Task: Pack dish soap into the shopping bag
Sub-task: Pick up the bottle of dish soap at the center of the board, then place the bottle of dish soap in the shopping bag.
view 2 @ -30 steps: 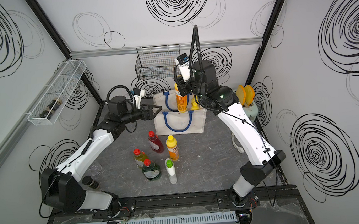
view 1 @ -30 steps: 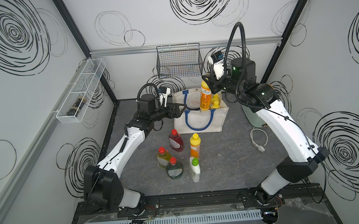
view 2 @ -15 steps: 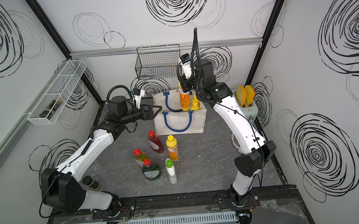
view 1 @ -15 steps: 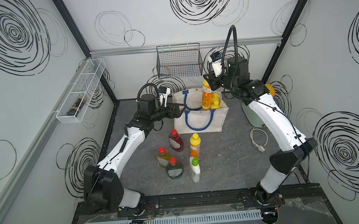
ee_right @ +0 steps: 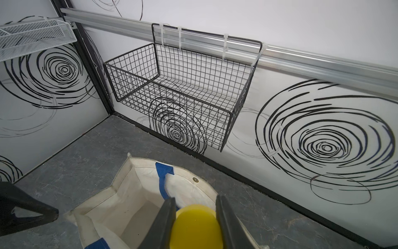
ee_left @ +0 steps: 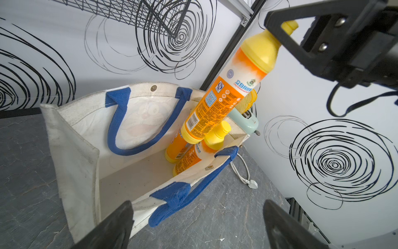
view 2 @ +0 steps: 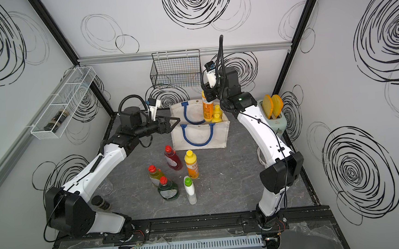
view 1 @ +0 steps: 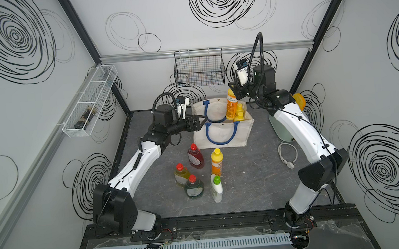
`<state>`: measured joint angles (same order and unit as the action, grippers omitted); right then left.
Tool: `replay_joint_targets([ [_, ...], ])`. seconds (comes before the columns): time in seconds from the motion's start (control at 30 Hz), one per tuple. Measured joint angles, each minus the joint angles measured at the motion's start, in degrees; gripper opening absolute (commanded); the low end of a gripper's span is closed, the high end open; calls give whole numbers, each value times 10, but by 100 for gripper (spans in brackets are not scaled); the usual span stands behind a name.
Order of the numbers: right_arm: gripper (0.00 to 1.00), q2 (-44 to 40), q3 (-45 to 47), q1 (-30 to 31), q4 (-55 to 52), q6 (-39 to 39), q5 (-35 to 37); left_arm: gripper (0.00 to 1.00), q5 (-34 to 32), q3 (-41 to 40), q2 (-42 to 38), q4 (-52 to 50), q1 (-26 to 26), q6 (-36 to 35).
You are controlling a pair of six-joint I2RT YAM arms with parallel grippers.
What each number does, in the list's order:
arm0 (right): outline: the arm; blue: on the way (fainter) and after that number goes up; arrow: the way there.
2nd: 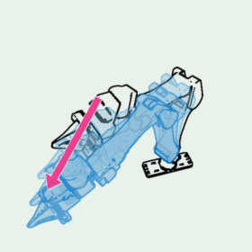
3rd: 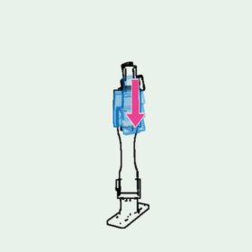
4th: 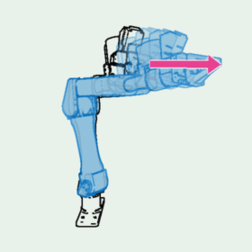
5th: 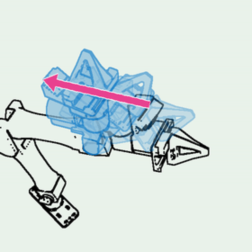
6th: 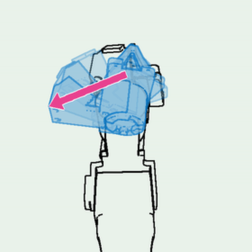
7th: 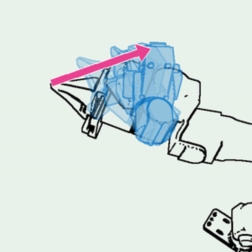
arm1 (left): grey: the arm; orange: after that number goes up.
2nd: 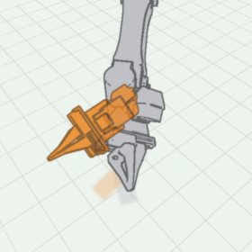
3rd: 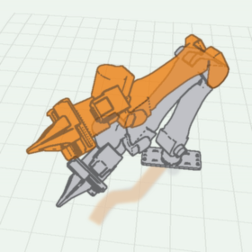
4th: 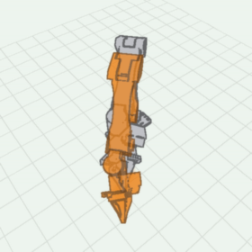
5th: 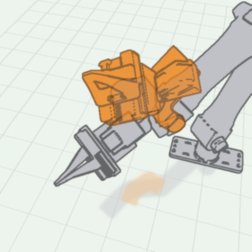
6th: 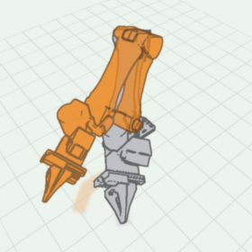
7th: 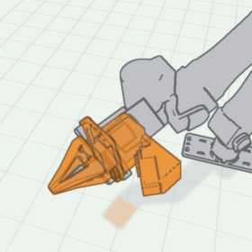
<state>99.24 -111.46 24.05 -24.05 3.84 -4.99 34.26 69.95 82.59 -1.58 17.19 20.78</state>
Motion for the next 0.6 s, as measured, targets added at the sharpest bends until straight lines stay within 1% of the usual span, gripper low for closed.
replay_joint_targets([
  [0.6,0,3,105,-4,67,12,5,96,0,0,0,0,0,0],
])
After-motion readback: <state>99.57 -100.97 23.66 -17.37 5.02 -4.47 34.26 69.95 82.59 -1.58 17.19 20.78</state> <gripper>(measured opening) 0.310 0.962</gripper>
